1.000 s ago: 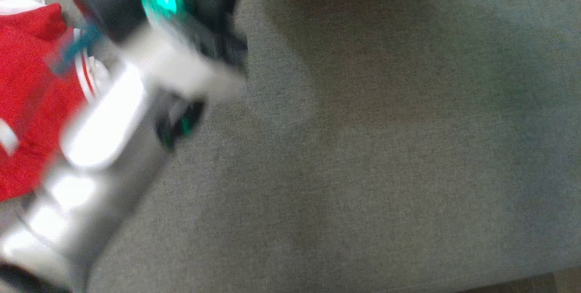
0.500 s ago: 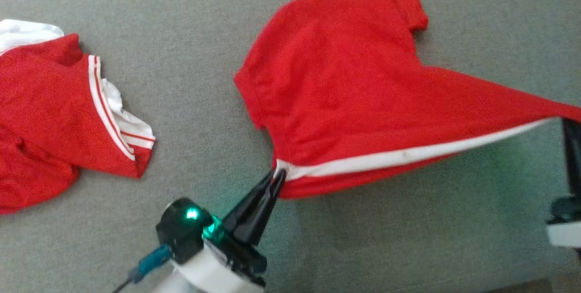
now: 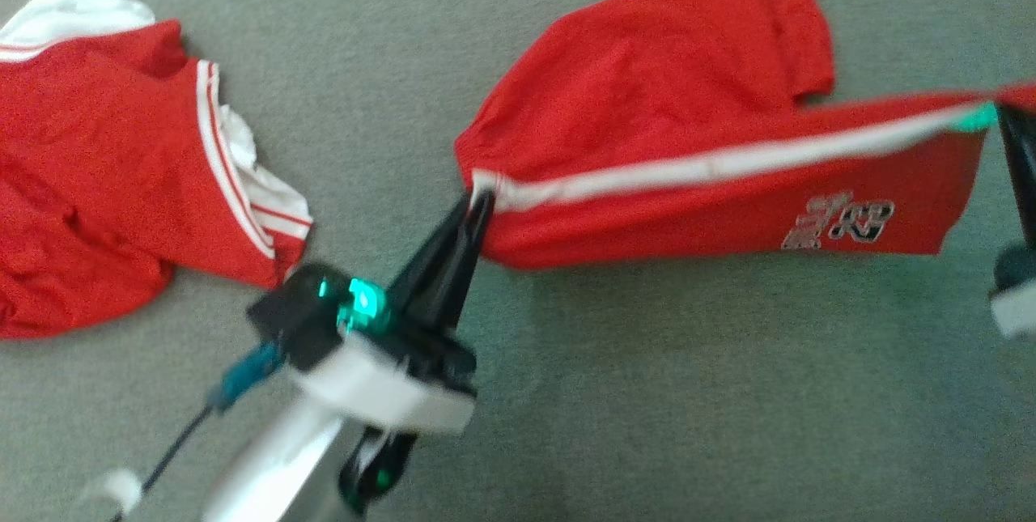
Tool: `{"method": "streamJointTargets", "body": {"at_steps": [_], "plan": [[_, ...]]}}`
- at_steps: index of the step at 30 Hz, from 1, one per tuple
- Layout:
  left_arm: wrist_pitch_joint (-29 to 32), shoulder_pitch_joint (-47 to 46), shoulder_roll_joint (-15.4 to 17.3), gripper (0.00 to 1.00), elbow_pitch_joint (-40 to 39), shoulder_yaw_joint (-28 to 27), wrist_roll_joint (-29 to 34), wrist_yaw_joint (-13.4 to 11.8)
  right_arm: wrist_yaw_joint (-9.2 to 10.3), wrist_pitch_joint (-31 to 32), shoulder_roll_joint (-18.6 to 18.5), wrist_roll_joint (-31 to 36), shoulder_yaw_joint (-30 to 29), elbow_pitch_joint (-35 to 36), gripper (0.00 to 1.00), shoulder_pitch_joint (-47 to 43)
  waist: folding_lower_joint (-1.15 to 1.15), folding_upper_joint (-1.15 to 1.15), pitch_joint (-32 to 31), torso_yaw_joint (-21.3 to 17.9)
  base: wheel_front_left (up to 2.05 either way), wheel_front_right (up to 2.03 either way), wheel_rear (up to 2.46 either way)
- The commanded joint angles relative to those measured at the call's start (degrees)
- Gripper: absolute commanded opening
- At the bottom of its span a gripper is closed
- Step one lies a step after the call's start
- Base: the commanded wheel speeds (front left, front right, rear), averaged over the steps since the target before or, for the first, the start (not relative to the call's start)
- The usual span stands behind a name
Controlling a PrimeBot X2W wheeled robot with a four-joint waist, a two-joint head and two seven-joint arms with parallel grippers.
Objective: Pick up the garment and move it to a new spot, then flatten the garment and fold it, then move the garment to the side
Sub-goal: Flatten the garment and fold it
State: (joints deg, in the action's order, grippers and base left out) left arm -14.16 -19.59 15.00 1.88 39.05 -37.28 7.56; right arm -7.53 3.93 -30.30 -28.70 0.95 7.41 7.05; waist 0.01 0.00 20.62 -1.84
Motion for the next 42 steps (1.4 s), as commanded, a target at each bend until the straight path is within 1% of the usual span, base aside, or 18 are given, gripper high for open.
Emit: {"method": "streamJointTargets", "body": {"at_steps": [1,7,11,14,19,20,21,22,24,26,27,28,32,34,36,39,42], "plan": [[0.14,-2.96,-0.19,0.00,-0.23,-2.23,0.00,-0.32,0.04,0.89,-2.95,-0.55,1.45,0.22,0.00,2.36,-0.01,0.00,1.58,1.53,0.00,0.00,0.00],[1.21,-12.41,-5.87,0.00,8.62,-3.13,-1.71,-0.46,0.04,4.97,-7.30,-1.76,9.24,-10.64,0.00,17.51,-0.01,0.00,5.19,4.54,0.00,0.00,0.00],[1.41,-17.63,-8.11,0.00,13.72,-3.68,-1.87,-0.78,0.04,5.83,-9.19,-2.54,14.47,-16.60,0.00,26.17,-0.01,0.00,7.43,6.14,0.00,0.00,0.00],[1.39,-20.58,-9.28,0.00,16.73,-3.65,-2.01,-0.88,0.04,6.06,-9.82,-3.04,18.23,-20.80,0.00,31.76,-0.01,0.00,8.89,7.17,0.00,0.00,0.00],[0.54,-23.25,-10.64,0.00,19.98,-3.35,-2.47,-0.74,0.04,4.56,-9.22,-3.87,23.63,-27.75,0.00,38.63,-0.01,0.00,10.43,8.43,0.00,0.00,0.00],[0.34,-23.41,-10.83,0.00,20.46,-3.34,-2.57,-0.72,0.04,3.72,-8.79,-4.34,24.36,-29.09,0.02,39.53,-0.01,0.00,10.55,8.57,0.00,0.00,0.00],[0.14,-23.48,-10.99,0.39,20.85,-3.34,-2.61,-0.71,0.04,2.75,-8.43,-4.78,24.85,-30.41,0.52,40.25,-0.01,0.00,10.64,8.72,0.00,0.00,0.00],[-0.07,-23.42,-11.15,1.00,21.18,-3.40,-2.62,-0.71,0.04,1.63,-8.07,-5.16,25.26,-31.73,1.00,40.79,-0.01,0.00,10.64,8.87,0.00,0.00,0.00],[-0.50,-23.01,-11.39,1.00,21.25,-3.85,-1.97,-1.13,0.04,-1.11,-7.05,-6.57,25.31,-34.01,1.00,41.12,-0.01,0.00,10.38,9.09,0.00,0.00,0.00],[-0.64,-22.49,-11.48,1.00,21.11,-4.09,-1.37,-1.55,0.04,-2.31,-6.59,-7.40,25.31,-34.84,1.00,40.82,-0.01,0.00,10.05,9.14,0.00,0.00,0.00],[-0.78,-21.10,-11.61,1.00,19.49,-5.63,0.91,-3.42,0.04,-4.41,-6.03,-9.26,25.13,-35.92,1.00,39.73,-0.01,0.00,9.34,9.09,0.00,0.00,0.00],[-0.78,-21.10,-11.61,1.00,19.49,-5.63,0.91,-3.42,0.04,-4.41,-6.03,-9.26,25.13,-35.92,1.00,39.73,-0.01,0.00,9.34,9.09,0.00,0.00,0.00],[-0.82,-14.92,-11.74,1.00,11.19,-10.97,10.32,-8.38,0.04,-6.23,-4.93,-13.39,24.12,-37.57,1.00,36.19,-0.01,0.00,7.36,8.53,0.00,0.00,0.00],[-0.82,-10.59,-11.77,1.00,6.91,-13.14,15.25,-10.45,0.04,-5.84,-4.54,-14.69,23.86,-38.89,1.00,34.39,-0.01,0.00,6.34,8.37,0.00,0.00,0.00],[-0.83,-6.33,-11.83,1.00,3.07,-14.61,19.36,-11.83,0.04,-5.14,-4.31,-15.31,23.64,-40.84,1.00,33.03,-0.01,0.00,5.44,8.60,0.00,0.00,0.00],[-0.83,-0.86,-11.93,1.00,-1.24,-15.86,23.17,-12.73,0.04,-3.59,-3.63,-16.32,23.38,-44.09,1.00,31.81,-0.01,0.00,4.44,9.66,0.00,0.00,0.00],[-0.83,3.12,-12.03,1.00,-3.64,-16.40,24.61,-12.96,0.04,-0.59,-2.97,-17.52,23.81,-47.81,1.00,31.06,-0.01,0.00,3.61,11.28,0.00,0.00,0.00]]}}
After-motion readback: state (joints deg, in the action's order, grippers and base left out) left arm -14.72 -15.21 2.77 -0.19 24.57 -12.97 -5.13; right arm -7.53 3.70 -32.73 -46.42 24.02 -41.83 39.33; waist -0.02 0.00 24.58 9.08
